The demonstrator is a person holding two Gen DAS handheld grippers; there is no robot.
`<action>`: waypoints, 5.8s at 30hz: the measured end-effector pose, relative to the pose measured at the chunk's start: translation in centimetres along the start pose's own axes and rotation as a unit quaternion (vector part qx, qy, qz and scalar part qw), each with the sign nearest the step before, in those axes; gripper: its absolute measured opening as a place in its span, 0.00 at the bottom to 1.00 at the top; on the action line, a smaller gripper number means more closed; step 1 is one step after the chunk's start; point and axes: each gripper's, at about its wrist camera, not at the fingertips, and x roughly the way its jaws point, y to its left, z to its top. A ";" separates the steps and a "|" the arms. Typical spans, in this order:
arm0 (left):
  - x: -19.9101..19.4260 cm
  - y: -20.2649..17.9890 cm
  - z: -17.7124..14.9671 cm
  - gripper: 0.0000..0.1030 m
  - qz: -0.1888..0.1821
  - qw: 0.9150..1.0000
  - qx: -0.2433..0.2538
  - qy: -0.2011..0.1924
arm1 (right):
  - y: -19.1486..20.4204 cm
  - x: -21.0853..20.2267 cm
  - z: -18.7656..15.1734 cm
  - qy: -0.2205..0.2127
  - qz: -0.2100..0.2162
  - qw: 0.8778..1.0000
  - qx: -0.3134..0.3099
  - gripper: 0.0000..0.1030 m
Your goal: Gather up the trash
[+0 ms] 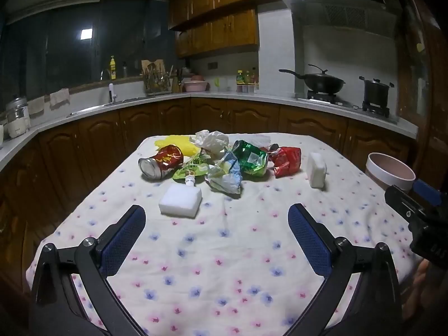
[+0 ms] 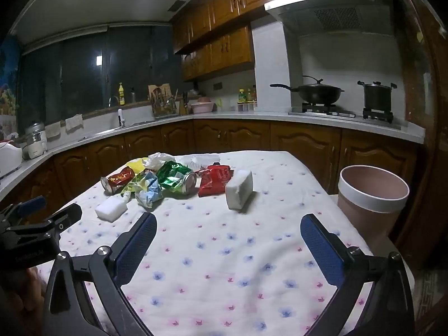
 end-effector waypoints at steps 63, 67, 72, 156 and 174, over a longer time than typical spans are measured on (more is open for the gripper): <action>13.6 1.6 5.1 0.95 -0.054 0.990 0.020 0.132 | -2.3 10.0 4.0 0.110 0.016 0.994 0.005 0.92; 16.5 2.0 6.0 0.88 -0.062 0.987 0.010 0.151 | -2.8 13.3 4.7 0.143 0.014 0.990 0.012 0.78; 19.0 2.2 7.0 0.77 -0.066 0.984 0.009 0.167 | -3.1 16.8 4.8 0.177 0.009 0.984 0.024 0.67; 23.4 -40.2 13.3 0.01 -0.404 0.888 0.098 0.196 | -34.0 9.6 6.6 0.132 -0.114 0.960 0.220 0.30; 25.4 -39.1 11.1 0.23 -0.388 0.887 0.074 0.238 | -35.8 10.2 5.9 0.131 -0.115 0.952 0.253 0.55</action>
